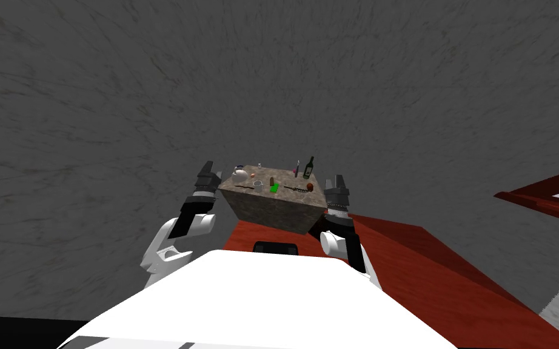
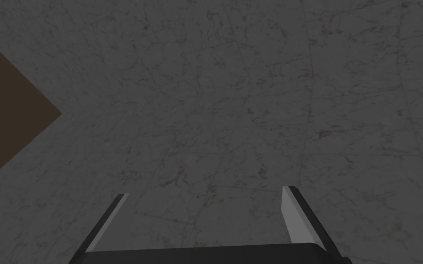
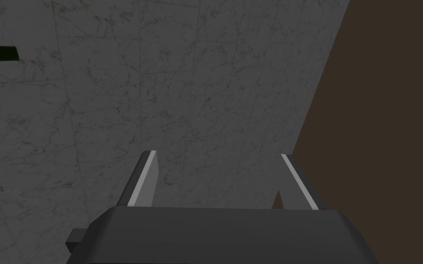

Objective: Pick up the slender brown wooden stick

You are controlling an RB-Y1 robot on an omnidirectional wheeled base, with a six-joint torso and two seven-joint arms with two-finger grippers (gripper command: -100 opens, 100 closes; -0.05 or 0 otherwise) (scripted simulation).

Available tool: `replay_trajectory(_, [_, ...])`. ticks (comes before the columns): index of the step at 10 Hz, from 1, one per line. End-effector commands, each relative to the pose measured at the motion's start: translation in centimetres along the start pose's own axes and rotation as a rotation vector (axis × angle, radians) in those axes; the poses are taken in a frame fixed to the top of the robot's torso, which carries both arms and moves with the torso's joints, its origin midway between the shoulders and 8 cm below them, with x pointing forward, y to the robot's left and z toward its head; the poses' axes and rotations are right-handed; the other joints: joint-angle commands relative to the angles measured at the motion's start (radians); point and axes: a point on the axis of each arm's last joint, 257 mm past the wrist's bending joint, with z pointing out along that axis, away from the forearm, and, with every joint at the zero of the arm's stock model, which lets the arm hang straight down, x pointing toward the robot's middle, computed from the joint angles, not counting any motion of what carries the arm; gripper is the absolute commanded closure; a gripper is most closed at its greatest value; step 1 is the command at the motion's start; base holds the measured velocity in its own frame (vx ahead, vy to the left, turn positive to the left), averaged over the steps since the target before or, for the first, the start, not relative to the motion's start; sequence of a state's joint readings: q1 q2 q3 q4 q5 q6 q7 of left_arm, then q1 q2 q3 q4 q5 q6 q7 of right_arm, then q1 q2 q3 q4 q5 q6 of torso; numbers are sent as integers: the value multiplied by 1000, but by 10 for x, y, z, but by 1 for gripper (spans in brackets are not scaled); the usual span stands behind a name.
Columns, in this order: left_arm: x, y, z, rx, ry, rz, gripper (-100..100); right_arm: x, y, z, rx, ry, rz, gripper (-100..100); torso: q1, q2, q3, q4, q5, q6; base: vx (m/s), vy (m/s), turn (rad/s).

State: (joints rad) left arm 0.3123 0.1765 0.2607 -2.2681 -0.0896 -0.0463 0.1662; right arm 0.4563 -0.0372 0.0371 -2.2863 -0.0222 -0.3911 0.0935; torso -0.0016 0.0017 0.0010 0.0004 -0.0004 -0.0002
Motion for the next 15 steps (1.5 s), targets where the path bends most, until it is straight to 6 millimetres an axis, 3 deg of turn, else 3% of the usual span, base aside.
replay_trajectory(1, [-13, 12, 8, -37, -25, 15, -100, 0, 0, 0, 0, 0, 0, 0, 0, 0, 0, 0, 0, 0, -27, -39, -101])
replay_trajectory(5, [-41, 42, 21, -142, -84, 35, -100, 0, 0, 0, 0, 0, 0, 0, -1, 0, 0, 0, 0, 0, -23, -44, -111])
replay_trajectory(7, [-43, 53, 19, -184, -93, 34, -100, 0, 0, 0, 0, 0, 0, 0, 0, 0, 0, 0, 0, 0, -18, -22, -27])
replay_trajectory(8, [-56, 62, 24, -213, -120, 41, -100, 0, 0, 0, 0, 0, 0, 0, 1, 0, 0, 0, 0, 0, -22, -26, -149])
replay_trajectory(10, [-58, 71, 22, -247, -126, 40, -100, 0, 0, 0, 0, 0, 0, 0, 0, 0, 0, 0, 0, 0, -11, -20, -34])
replay_trajectory(11, [-71, 80, 27, -277, -154, 45, -100, 0, 0, 0, 0, 0, 0, 0, 1, -1, 0, 0, 0, 0, -8, -30, -149])
replay_trajectory(13, [-73, 89, 24, -314, -161, 43, -100, 0, 0, 0, 0, 0, 0, 0, 1, -1, 0, 0, 0, 0, -11, -20, -36])
replay_trajectory(15, [-87, 104, 25, -366, -192, 46, -100, 0, 0, 0, 0, 0, 0, 0, 0, -1, -1, 0, 0, 0, -9, -27, -112])
